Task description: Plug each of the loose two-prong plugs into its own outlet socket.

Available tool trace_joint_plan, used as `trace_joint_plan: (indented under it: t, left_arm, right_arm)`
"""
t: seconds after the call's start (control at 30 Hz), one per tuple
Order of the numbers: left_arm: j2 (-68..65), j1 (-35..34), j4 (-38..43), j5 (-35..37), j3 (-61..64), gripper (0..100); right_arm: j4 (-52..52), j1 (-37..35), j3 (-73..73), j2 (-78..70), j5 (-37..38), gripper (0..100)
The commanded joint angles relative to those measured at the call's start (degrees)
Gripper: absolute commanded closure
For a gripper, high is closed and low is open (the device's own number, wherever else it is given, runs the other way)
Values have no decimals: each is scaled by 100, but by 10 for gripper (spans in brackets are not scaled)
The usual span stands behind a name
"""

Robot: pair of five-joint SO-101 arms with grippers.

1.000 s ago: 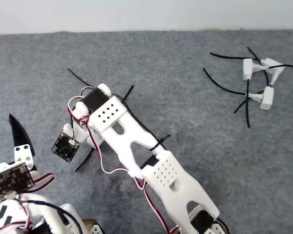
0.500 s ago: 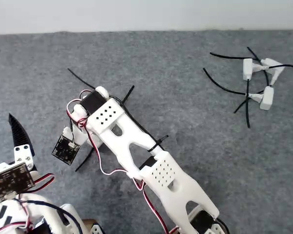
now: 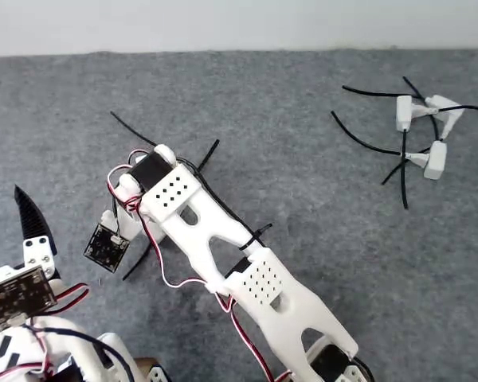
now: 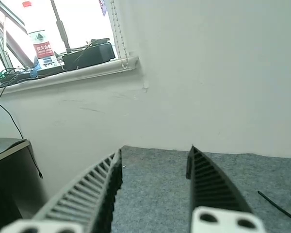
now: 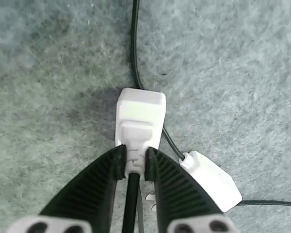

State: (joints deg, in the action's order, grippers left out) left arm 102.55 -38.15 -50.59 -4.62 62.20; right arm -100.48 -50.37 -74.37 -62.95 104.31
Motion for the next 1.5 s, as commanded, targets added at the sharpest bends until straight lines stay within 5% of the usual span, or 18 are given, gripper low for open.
trace_joint_plan:
  t: [0.0, 0.47, 0.67, 0.97, 1.23, 1.47]
  left_arm:
    - [-26, -9, -18, -35, -13, 783]
    - [-26, -9, -18, -35, -13, 783]
    - [-26, -9, 53, -44, 110, 783]
    - [-44, -26, 695, -35, 637, 783]
    - [-26, -35, 686, 185, 620, 783]
    - [-62, 141, 343, 387, 462, 783]
  right_arm:
    - [-215, -251, 316, -374, -79, 989]
    - [-145, -488, 1011, -374, -149, 989]
    - [312, -505, 993, -365, -1231, 946]
    - [303, -426, 352, -136, -2022, 594]
    - [-268, 31, -2136, 602, -3437, 586]
    - [-268, 681, -1635, 2536, -4809, 586]
